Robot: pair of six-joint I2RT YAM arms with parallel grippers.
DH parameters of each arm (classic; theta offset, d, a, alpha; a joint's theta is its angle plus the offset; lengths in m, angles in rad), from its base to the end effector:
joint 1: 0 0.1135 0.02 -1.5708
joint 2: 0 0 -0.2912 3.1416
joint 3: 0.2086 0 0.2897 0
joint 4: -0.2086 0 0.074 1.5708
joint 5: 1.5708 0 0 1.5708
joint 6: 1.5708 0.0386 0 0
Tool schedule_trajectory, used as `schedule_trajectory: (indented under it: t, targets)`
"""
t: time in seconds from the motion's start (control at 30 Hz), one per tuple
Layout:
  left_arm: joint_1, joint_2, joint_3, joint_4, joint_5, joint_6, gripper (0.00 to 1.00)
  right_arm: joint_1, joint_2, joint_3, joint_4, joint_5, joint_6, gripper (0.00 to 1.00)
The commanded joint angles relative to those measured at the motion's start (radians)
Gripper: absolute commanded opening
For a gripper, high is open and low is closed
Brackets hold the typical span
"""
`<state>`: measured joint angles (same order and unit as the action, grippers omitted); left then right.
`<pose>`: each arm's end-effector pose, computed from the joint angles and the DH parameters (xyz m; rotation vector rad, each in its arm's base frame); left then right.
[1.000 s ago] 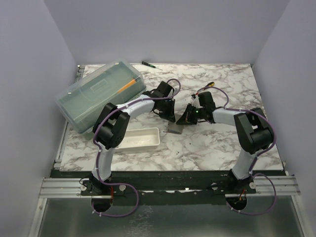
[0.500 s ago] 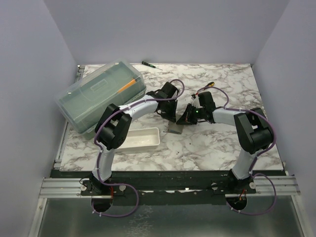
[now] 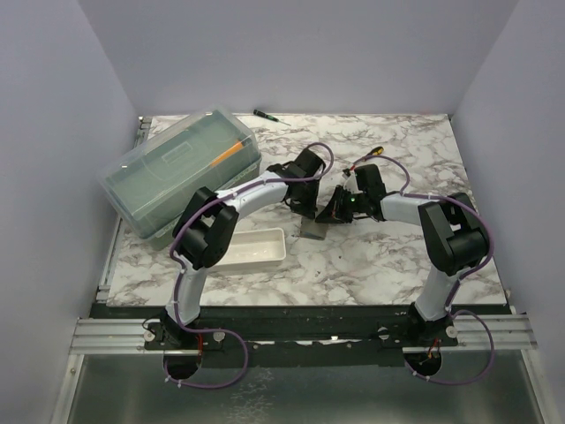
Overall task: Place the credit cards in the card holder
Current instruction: Close the card holder at the center of the board.
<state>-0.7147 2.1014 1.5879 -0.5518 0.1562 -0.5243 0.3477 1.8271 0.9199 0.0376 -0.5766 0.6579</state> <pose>0.3722 -0.3309 0.1796 0.3178 2.7414 -0.5896 0.3541 0.1507 0.1276 0.1218 2.5849 1.1219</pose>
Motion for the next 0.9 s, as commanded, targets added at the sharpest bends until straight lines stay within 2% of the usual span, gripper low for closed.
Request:
schedule_trajectory:
  t: [0.0, 0.33, 0.53, 0.57, 0.7, 0.87]
  targets:
    - [-0.081, 0.227, -0.074, 0.01, -0.129, -0.029, 0.0, 0.025, 0.083, -0.057, -0.063, 0.092, -0.023, 0.0]
    - [-0.11, 0.293, -0.071, -0.02, -0.221, -0.075, 0.0, 0.026, 0.074, -0.054, -0.079, 0.112, -0.02, 0.0]
    - [-0.103, 0.198, 0.045, -0.073, -0.178, -0.036, 0.0, 0.027, 0.053, -0.01, -0.14, 0.132, -0.05, 0.01]
    - [-0.098, 0.178, 0.074, -0.082, -0.146, -0.029, 0.02, 0.027, 0.044, 0.002, -0.158, 0.14, -0.056, 0.03]
    - [-0.074, 0.077, 0.162, -0.097, -0.035, -0.025, 0.3, 0.027, -0.017, 0.068, -0.248, 0.187, -0.081, 0.1]
    - [-0.05, -0.083, 0.164, -0.1, 0.016, 0.007, 0.52, 0.027, -0.105, 0.131, -0.367, 0.25, -0.11, 0.19]
